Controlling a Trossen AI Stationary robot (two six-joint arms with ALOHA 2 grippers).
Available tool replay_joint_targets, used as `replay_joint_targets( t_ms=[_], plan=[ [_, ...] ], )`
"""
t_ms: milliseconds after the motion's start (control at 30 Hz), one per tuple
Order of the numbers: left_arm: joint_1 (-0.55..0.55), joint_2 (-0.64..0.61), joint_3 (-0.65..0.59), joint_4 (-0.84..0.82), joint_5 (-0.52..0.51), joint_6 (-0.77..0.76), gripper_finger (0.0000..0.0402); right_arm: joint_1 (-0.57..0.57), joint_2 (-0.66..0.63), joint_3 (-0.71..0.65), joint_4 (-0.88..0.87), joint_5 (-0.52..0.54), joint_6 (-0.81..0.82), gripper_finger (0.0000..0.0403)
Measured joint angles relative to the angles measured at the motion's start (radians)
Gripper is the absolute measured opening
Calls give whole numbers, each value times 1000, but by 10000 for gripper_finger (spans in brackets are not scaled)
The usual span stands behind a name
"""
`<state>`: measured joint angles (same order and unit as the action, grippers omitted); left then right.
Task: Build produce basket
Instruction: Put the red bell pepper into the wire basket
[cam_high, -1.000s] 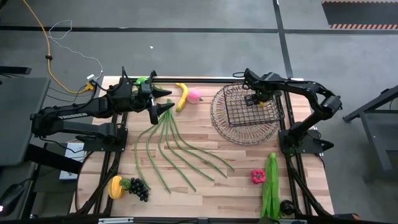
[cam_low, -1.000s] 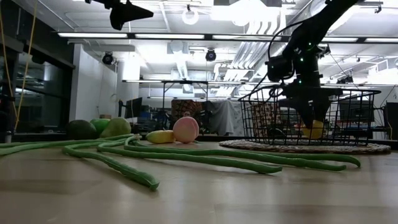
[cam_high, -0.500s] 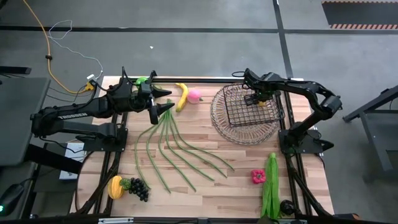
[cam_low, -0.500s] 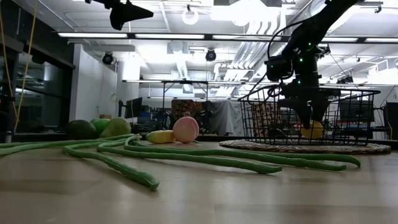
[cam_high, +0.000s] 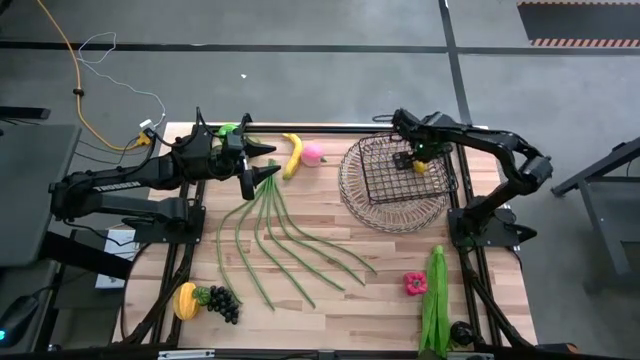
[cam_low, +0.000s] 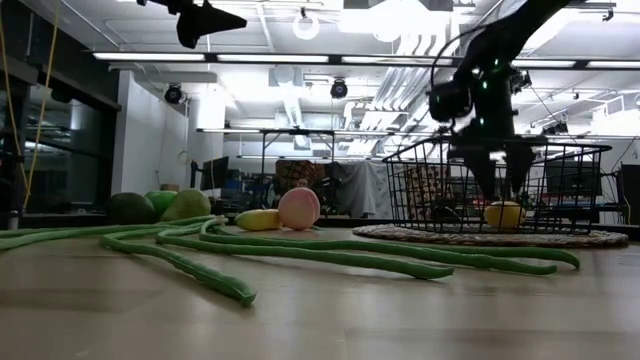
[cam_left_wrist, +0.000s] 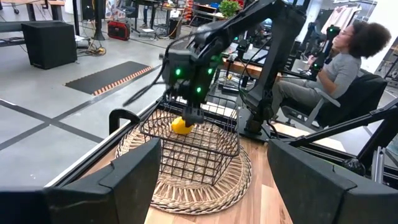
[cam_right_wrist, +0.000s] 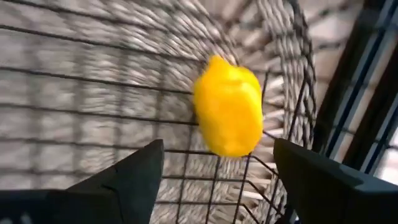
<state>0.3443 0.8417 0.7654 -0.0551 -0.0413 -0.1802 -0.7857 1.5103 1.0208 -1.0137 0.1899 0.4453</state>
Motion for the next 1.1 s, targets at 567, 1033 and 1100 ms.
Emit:
replay_joint_targets(
  t_ms=[567, 1033, 1100],
  plan=[
    [0, 0, 0, 0, 0, 0, 282, 378, -644, -114, 464, -137, 178, 293],
    [0, -1, 31, 22, 167, -196, 282, 653, -723, -311, 1005, -284, -76, 293],
    [0, 0, 31, 44, 188, -221, 282, 679, -709, -303, 1012, -295, -163, 293]
  ],
)
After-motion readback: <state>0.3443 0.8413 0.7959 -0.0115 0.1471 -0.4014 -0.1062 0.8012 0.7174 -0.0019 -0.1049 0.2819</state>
